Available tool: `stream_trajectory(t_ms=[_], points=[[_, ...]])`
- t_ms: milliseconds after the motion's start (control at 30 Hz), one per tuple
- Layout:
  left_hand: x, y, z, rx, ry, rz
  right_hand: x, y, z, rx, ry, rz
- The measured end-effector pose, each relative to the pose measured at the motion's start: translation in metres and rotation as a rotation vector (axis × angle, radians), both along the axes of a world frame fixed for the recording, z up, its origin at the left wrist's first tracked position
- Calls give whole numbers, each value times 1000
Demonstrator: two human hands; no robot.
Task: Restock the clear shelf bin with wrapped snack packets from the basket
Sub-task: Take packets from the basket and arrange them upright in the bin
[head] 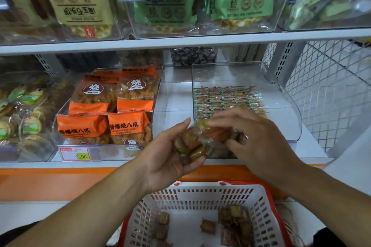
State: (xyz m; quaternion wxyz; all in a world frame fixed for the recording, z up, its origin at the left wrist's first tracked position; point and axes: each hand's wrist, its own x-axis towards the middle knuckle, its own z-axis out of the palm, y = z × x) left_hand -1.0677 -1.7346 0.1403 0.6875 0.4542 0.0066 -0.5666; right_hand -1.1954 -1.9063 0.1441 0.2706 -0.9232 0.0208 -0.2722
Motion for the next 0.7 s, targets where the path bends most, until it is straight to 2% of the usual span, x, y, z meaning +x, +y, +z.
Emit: stream_trajectory(t_ms=[100, 200, 333, 467, 600, 700], points=[[2, 0, 1, -37, -19, 0, -1, 0, -1, -154, 15, 27], [4, 0, -2, -71, -50, 24, 1, -2, 3, -68, 151, 92], [6, -1, -10, -79, -152, 93, 2, -6, 2, 193, 219, 146], [6, -1, -11, -71, -214, 126, 5, -4, 6, 686, 178, 128], [4, -1, -12, -71, -236, 120, 7, -6, 6, 997, 226, 80], [3, -1, -13, -52, -231, 117, 7, -7, 5, 1153, 304, 89]])
